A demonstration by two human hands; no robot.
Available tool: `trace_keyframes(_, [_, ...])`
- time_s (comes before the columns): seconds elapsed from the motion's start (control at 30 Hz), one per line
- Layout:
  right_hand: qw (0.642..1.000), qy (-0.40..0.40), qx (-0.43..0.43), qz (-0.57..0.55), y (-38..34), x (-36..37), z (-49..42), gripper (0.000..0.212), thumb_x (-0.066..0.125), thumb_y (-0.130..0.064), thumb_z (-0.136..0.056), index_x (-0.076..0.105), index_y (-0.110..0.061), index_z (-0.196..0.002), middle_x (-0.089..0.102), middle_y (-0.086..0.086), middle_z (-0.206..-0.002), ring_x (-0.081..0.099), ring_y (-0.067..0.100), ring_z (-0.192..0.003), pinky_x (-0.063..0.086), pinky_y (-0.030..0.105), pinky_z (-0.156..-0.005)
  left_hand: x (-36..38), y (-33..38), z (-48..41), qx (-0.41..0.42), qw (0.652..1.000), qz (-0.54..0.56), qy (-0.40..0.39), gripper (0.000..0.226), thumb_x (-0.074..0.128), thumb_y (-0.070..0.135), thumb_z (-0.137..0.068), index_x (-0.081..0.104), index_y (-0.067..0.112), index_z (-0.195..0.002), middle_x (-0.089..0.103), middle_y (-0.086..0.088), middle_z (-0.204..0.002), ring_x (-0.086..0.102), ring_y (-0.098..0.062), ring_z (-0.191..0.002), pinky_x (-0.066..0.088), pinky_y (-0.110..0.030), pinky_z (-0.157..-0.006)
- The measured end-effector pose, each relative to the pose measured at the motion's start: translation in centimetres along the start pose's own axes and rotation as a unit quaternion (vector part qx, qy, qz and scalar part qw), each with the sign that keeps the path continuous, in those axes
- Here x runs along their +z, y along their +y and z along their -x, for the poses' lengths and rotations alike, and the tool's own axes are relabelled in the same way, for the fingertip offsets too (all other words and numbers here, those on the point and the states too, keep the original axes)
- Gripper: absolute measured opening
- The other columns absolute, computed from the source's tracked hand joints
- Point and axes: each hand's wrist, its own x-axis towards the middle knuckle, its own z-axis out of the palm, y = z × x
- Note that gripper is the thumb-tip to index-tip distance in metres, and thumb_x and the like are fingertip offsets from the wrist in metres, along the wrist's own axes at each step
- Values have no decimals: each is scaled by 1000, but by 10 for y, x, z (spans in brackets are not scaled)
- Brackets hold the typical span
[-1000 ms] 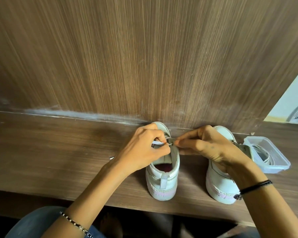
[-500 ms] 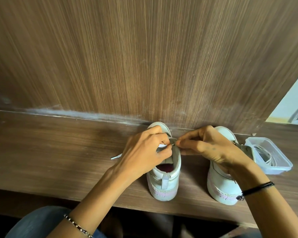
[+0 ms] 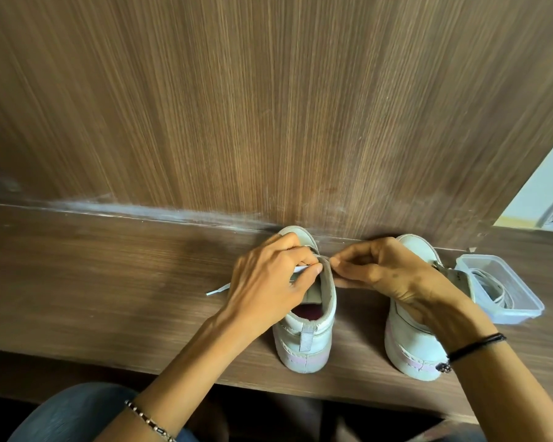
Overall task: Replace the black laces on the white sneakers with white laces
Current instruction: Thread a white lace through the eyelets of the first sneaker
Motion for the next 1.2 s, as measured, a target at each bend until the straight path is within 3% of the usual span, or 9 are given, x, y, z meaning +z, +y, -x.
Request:
trace_keyframes(0.1, [995, 37, -30, 87, 2, 2, -4, 11, 68, -10, -97, 72, -4, -89, 76, 15, -89, 75, 19, -80, 62, 26, -78, -2, -3, -4, 23, 1000, -6, 13, 27, 55, 52, -86, 73, 32, -90, 58, 17, -89, 50, -8, -89, 34, -29, -77])
trace_keyframes(0.23, [982, 136, -78, 106, 3, 2, -8, 17, 59, -13, -103, 67, -2, -93, 78, 8, -86, 75, 17, -83, 59, 33, -87, -8, -7, -3, -41, 997, 20, -61, 49, 75, 43, -82, 57, 29, -125, 53, 14, -119, 46, -11, -116, 35, -28, -95])
trace_keyframes(0.37, [958, 144, -88, -233, -9, 3, -7, 23, 42, 1, -108, 56, 5, -89, 67, 12, -79, 76, 23, -77, 65, 38, -75, -7, -8, -2, -135, 980, 78, -122, 75, 78, 44, -81, 42, 25, -143, 48, 10, -142, 44, -11, -134, 38, -29, -105])
trace_keyframes(0.53, [825, 176, -217, -491, -16, -18, -12, 37, 29, 9, -104, 46, -10, -76, 48, 2, -74, 46, 6, -54, 42, 17, -52, -6, -11, -3, -211, 960, 91, -162, 72, 75, 51, -80, 45, 24, -140, 50, 12, -138, 46, -8, -123, 35, -24, -88])
trace_keyframes(0.67, [900, 307, -237, -200, -6, -28, -9, 26, 45, -15, -110, 51, -15, -85, 60, -4, -81, 46, 2, -54, 37, 16, -51, -6, -10, -3, -216, 958, 95, -164, 46, 72, 47, -82, 56, 26, -120, 57, 10, -123, 54, -13, -118, 40, -28, -86])
trace_keyframes(0.73, [940, 265, -200, 75, 1, -26, -8, 25, 55, -31, -106, 63, -19, -86, 70, -6, -77, 54, 4, -59, 41, 19, -55, -6, -10, -3, -216, 958, 96, -164, 36, 70, 46, -81, 57, 28, -110, 57, 10, -117, 54, -14, -113, 39, -29, -84])
trace_keyframes(0.83, [925, 128, -162, 318, 7, -15, -7, 27, 60, -41, -102, 74, -22, -87, 74, -5, -78, 66, 8, -75, 50, 25, -71, -7, -11, -4, -212, 959, 94, -164, 32, 69, 44, -81, 58, 29, -107, 57, 10, -115, 53, -14, -112, 41, -30, -86])
trace_keyframes(1.03, [928, 47, -155, 334, 9, -5, -7, 40, 60, -47, -100, 71, -19, -73, 65, -7, -64, 59, 11, -64, 50, 30, -69, -8, -16, -5, -201, 966, 93, -134, 24, 66, 39, -79, 64, 30, -101, 63, 9, -109, 57, -18, -110, 49, -35, -90])
trace_keyframes(1.2, [959, 145, -209, -122, -10, -4, -6, 38, 59, -32, -104, 61, -21, -68, 48, 0, -66, 39, 12, -64, 31, 27, -62, -12, -14, -6, -193, 969, 92, -126, 26, 63, 41, -73, 65, 28, -96, 65, 11, -102, 59, -16, -101, 51, -39, -85])
